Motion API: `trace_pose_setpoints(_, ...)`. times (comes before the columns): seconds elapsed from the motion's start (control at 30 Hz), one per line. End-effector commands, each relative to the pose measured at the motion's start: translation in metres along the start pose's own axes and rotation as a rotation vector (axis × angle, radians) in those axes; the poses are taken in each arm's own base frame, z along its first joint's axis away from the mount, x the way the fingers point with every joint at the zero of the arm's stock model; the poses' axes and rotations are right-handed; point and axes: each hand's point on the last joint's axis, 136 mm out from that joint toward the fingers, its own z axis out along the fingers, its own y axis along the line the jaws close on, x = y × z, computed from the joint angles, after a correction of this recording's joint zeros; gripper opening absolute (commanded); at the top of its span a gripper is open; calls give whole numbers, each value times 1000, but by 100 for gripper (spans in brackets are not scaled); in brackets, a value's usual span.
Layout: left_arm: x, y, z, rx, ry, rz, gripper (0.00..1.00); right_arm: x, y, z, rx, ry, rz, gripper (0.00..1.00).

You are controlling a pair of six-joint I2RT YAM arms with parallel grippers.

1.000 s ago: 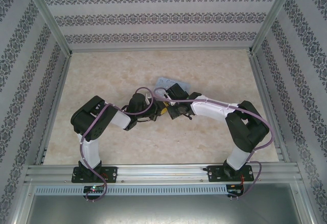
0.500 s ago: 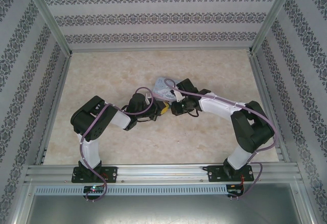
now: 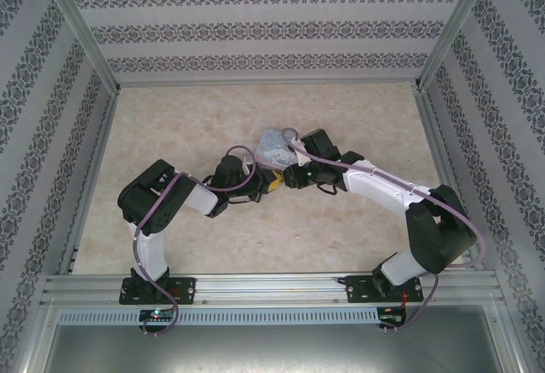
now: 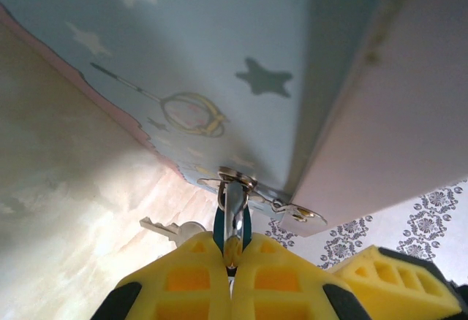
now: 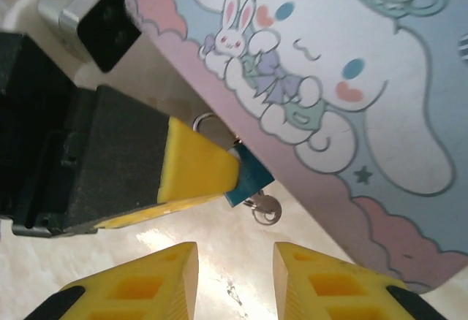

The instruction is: Unlock the padlock with the key

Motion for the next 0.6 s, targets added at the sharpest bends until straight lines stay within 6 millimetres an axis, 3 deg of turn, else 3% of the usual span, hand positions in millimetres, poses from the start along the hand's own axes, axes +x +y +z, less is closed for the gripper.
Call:
trace_pose_setpoints(0.0, 8, -10, -1, 21, 33, 35, 0, 6, -1, 10, 95, 39, -113, 32)
trace_pose_setpoints(0.3, 9, -11, -1, 19, 35, 37, 0, 11, -12, 30, 299, 59, -281, 31)
trace_pose_setpoints(0.57, 9, -11, -2, 19, 37, 38, 0, 6, -19, 41, 377, 52, -314, 30)
